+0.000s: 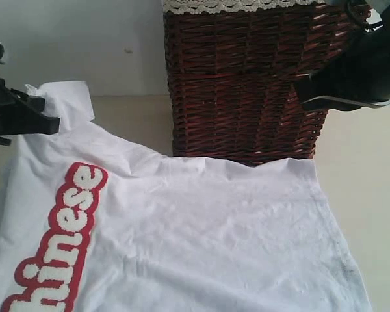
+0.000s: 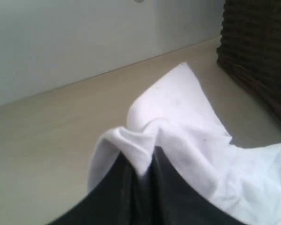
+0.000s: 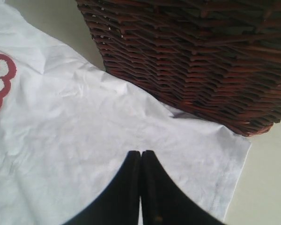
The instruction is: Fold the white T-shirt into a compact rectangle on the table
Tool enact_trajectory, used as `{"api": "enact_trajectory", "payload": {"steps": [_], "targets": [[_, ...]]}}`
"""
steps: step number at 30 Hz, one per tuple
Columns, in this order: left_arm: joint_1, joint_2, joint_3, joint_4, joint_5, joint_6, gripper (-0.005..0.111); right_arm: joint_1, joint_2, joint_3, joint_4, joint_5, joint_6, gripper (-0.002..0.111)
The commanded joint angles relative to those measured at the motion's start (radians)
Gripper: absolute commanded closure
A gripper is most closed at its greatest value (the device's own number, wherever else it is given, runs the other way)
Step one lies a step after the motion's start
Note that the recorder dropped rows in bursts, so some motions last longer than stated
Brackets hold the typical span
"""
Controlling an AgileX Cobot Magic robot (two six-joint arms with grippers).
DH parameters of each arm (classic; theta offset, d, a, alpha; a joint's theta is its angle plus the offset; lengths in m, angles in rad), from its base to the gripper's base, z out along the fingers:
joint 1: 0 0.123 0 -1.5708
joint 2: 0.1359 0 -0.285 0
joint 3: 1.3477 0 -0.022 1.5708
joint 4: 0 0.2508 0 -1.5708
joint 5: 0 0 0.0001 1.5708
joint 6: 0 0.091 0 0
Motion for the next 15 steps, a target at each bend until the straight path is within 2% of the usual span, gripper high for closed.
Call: {"api": "enact_trajectory", "payload": {"steps": [1, 6, 8, 15], "targets": [[0.001, 0.049, 0.015, 0.004, -0.111, -0.005, 0.107, -0.003, -0.006, -0.01, 0.005, -0.007, -0.008, 0.108], [0.001, 0.076, 0.015, -0.032, -0.219, -0.005, 0.104, -0.003, -0.006, -0.01, 0.005, -0.011, -0.008, 0.108], [0.001, 0.069, 0.007, -0.032, -0.265, -0.009, 0.097, -0.003, -0.006, -0.01, 0.005, -0.015, -0.008, 0.108], [0.001, 0.028, -0.026, -0.032, -0.253, -0.045, 0.07, -0.003, -0.006, -0.01, 0.005, -0.03, -0.008, 0.108]]}}
